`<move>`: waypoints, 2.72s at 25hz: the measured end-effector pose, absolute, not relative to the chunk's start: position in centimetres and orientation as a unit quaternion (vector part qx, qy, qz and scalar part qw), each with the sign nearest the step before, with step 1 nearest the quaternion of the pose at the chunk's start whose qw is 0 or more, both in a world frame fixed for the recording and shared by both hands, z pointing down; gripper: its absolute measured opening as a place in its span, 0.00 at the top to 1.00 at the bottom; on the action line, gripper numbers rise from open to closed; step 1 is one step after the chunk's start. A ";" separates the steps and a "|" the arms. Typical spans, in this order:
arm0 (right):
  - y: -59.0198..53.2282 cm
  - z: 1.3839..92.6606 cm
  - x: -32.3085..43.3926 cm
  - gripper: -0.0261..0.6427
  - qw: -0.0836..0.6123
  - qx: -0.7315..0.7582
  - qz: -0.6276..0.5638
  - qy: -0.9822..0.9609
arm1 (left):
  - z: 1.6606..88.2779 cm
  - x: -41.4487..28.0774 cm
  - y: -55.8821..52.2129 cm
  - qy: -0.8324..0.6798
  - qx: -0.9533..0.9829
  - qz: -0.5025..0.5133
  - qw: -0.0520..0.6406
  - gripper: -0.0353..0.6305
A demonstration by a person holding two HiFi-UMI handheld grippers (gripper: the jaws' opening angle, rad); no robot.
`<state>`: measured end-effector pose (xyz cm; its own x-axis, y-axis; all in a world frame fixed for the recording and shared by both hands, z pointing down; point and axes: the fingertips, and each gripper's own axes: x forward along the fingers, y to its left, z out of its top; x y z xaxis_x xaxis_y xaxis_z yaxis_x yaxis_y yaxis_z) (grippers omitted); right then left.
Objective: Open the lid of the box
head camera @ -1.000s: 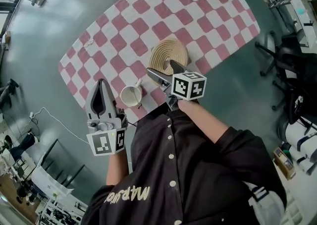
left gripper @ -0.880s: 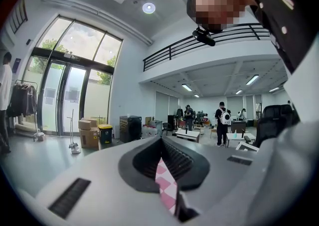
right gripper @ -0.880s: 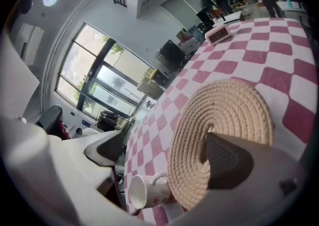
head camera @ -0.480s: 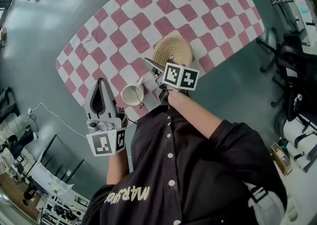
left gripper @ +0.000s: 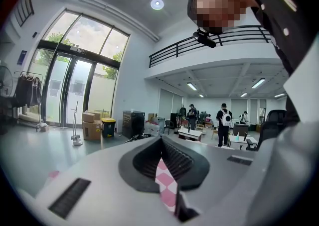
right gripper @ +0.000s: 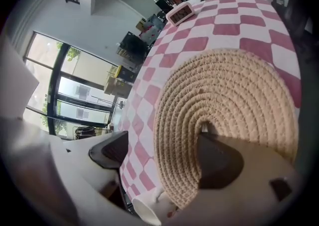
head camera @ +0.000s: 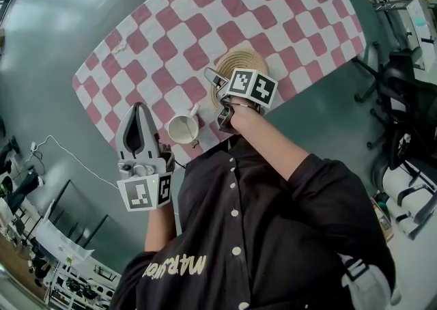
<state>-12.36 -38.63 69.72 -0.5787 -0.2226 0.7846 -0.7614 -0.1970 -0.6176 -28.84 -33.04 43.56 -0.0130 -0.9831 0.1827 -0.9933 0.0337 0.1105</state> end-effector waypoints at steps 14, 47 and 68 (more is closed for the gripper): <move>-38.4 71.9 -11.0 0.52 0.273 0.457 0.636 -0.558 | 43.4 -29.6 -32.5 -0.716 0.689 0.005 0.109 0.94; -36.6 56.9 -11.2 0.52 0.179 0.304 0.399 -0.846 | 37.7 -27.9 -29.6 -0.720 0.691 -0.030 0.045 0.94; -40.2 39.1 -4.9 0.52 0.013 0.303 0.189 -0.934 | 32.7 -29.0 -27.7 -0.735 0.675 -0.062 0.002 0.94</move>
<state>-4.90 -40.23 39.09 -0.8159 -0.5612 0.1391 -0.5711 0.7446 -0.3455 -29.04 -27.72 32.70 -0.0888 -0.9929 -0.0795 -0.9923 0.0812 0.0939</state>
